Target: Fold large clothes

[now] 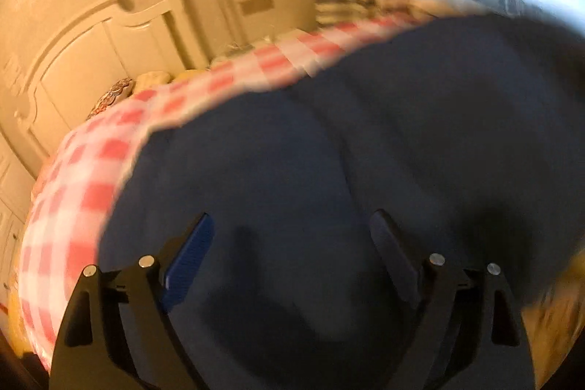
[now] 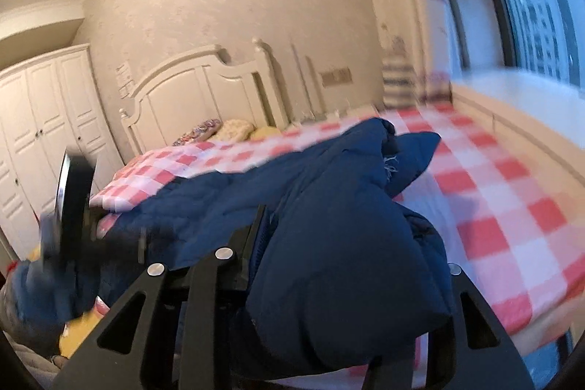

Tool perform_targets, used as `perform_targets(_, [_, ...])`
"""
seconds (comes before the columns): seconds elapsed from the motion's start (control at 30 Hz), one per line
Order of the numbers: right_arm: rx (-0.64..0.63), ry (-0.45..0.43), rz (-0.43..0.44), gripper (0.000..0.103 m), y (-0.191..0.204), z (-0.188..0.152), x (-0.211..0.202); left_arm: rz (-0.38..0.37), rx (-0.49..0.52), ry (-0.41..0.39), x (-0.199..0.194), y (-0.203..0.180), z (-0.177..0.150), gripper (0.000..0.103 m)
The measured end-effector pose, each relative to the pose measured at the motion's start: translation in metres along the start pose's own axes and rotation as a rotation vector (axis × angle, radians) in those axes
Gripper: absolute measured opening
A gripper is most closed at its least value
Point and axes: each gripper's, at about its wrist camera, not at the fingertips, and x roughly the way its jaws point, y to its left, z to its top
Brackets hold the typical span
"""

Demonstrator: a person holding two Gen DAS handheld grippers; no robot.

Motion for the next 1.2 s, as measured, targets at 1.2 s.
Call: perform_targets(1.2, [-1.276, 0.142, 0.116, 0.069, 0.364, -0.125, 0.131, -0.179, -0.084, 0.09, 0.041, 0.179, 0.116, 0.098])
